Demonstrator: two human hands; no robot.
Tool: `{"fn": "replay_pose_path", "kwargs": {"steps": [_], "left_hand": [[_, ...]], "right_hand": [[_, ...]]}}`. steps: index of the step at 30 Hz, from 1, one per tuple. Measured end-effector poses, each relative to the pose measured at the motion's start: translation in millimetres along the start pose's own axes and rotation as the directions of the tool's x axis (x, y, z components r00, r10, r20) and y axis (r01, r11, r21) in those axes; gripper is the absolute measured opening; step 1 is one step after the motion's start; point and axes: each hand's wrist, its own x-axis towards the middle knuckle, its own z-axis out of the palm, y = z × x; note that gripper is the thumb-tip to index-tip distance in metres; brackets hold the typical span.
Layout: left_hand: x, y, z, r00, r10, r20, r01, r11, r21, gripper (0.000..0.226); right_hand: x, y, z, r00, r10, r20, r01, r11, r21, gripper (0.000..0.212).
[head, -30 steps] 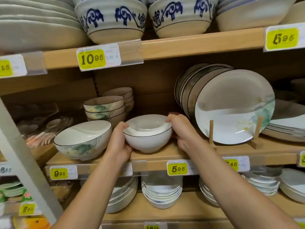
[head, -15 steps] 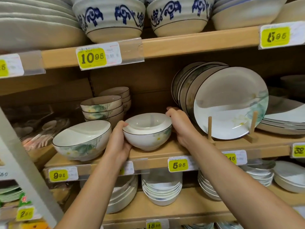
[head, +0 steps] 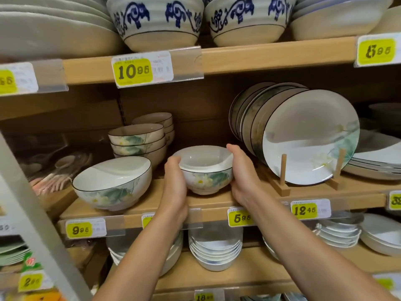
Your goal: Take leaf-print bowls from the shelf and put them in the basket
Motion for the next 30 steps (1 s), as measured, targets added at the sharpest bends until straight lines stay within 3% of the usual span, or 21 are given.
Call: {"fn": "replay_pose_path", "kwargs": {"steps": [4, 7, 10, 17, 22, 26, 30], "left_hand": [[-7, 43, -5, 0.988, 0.135, 0.077, -0.145, 0.977, 0.154, 0.072], [-9, 83, -27, 0.942, 0.335, 0.032, -0.330, 0.901, 0.282, 0.065], [-6, 102, -62, 0.859, 0.512, -0.022, -0.456, 0.783, 0.424, 0.068], [11, 98, -132, 0.855, 0.485, -0.181, -0.365, 0.813, 0.453, 0.078], [19, 76, -155, 0.813, 0.480, -0.330, -0.310, 0.836, 0.452, 0.067], [25, 61, -166, 0.842, 0.411, -0.350, -0.242, 0.867, 0.435, 0.063], [30, 54, -170, 0.873, 0.349, -0.340, -0.213, 0.901, 0.378, 0.053]], "right_hand": [[-19, -35, 13, 0.993, -0.117, 0.032, 0.115, 0.990, 0.078, 0.035], [-33, -59, 39, 0.968, -0.229, 0.106, 0.219, 0.971, 0.100, 0.047], [-39, -58, 79, 0.953, -0.242, 0.185, 0.223, 0.968, 0.118, 0.048], [-39, -11, 151, 0.951, -0.209, 0.228, 0.204, 0.978, 0.044, 0.035], [-38, 16, 173, 0.976, -0.135, 0.170, 0.165, 0.970, -0.180, 0.046], [-40, 33, 178, 0.986, -0.143, 0.091, 0.163, 0.945, -0.283, 0.069], [-42, 40, 181, 0.982, -0.186, 0.041, 0.188, 0.922, -0.339, 0.074]]}}
